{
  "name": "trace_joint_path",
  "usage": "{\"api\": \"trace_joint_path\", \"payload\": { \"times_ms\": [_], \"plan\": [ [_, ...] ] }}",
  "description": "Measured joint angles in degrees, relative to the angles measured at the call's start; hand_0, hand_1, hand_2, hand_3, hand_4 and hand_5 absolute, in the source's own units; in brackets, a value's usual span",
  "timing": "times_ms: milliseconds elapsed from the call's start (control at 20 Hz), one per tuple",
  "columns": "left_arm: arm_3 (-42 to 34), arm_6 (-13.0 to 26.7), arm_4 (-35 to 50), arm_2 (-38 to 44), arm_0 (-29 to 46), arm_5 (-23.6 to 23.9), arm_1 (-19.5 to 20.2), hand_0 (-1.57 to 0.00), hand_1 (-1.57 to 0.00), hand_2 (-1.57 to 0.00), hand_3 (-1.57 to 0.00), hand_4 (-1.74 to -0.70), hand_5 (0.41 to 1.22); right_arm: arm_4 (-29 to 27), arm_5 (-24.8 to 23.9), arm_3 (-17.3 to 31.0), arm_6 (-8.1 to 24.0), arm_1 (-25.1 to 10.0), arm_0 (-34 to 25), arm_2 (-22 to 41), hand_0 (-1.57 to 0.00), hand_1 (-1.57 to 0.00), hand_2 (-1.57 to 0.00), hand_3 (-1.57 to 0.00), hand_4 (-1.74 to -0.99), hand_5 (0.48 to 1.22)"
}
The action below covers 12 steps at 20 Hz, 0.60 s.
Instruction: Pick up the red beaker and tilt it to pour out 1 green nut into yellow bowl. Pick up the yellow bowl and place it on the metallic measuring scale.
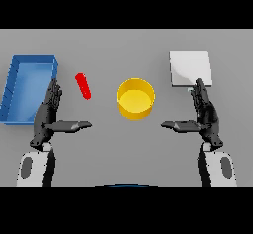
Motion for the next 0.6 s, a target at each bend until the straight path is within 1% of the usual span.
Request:
{"api": "trace_joint_path", "payload": {
  "times_ms": [250, 300, 350, 400, 450, 500, 550, 600],
  "plan": [
    [0.1, 0.1, -0.3, -0.3, -0.1, 0.2, -0.3, 0.0, 0.0, 0.0, 0.0, -1.2, 0.652, 0.1, -0.1, 0.0, 0.0, 0.1, 0.0, 0.1, 0.0, 0.0, 0.0, 0.0, -1.245, 0.681],
    [0.5, 0.6, -0.3, 0.0, -0.8, 0.4, -0.1, 0.0, 0.0, 0.0, 0.0, -1.2, 0.652, 0.4, -0.1, 0.7, 0.0, 0.2, -0.2, 0.3, 0.0, 0.0, 0.0, 0.0, -1.245, 0.681],
    [-1.7, -0.4, -3.2, -2.3, 1.1, 0.0, 1.1, 0.0, 0.0, 0.0, 0.0, -1.21, 0.649, 6.0, -1.0, -1.8, -5.0, -2.2, 1.8, 2.6, 0.0, 0.0, 0.0, 0.0, -1.242, 0.678],
    [-3.6, -1.0, -5.0, -3.6, 2.7, -0.3, 2.2, 0.0, 0.0, 0.0, 0.0, -1.21, 0.65, 9.7, -1.8, -3.5, -7.0, -3.5, 3.8, 4.3, 0.0, 0.0, 0.0, 0.0, -1.239, 0.679],
    [-5.8, -0.3, -6.1, -4.9, 3.6, -0.3, 2.4, 0.0, 0.0, 0.0, 0.0, -1.22, 0.654, 12.4, -2.4, -4.8, -7.3, -4.1, 5.3, 5.5, 0.0, 0.0, 0.0, 0.0, -1.235, 0.679],
    [-6.9, 0.8, -7.3, -6.0, 4.6, -0.3, 2.3, 0.0, 0.0, 0.0, 0.0, -1.22, 0.658, 13.7, -2.9, -6.4, -6.5, -4.6, 5.3, 6.1, 0.0, 0.0, 0.0, 0.0, -1.235, 0.678],
    [-7.4, 1.5, -7.8, -6.2, 5.2, 0.0, 2.6, 0.0, 0.0, 0.0, 0.0, -1.22, 0.66, 14.3, -2.9, -6.8, -5.8, -4.6, 5.8, 6.5, 0.0, 0.0, 0.0, 0.0, -1.235, 0.678],
    [-8.0, 2.8, -8.2, -6.4, 4.9, 0.0, 2.9, 0.0, 0.0, 0.0, 0.0, -1.23, 0.661, 14.3, -2.7, -7.9, -5.8, -5.2, 6.2, 6.4, 0.0, 0.0, 0.0, 0.0, -1.241, 0.68]
  ]
}}
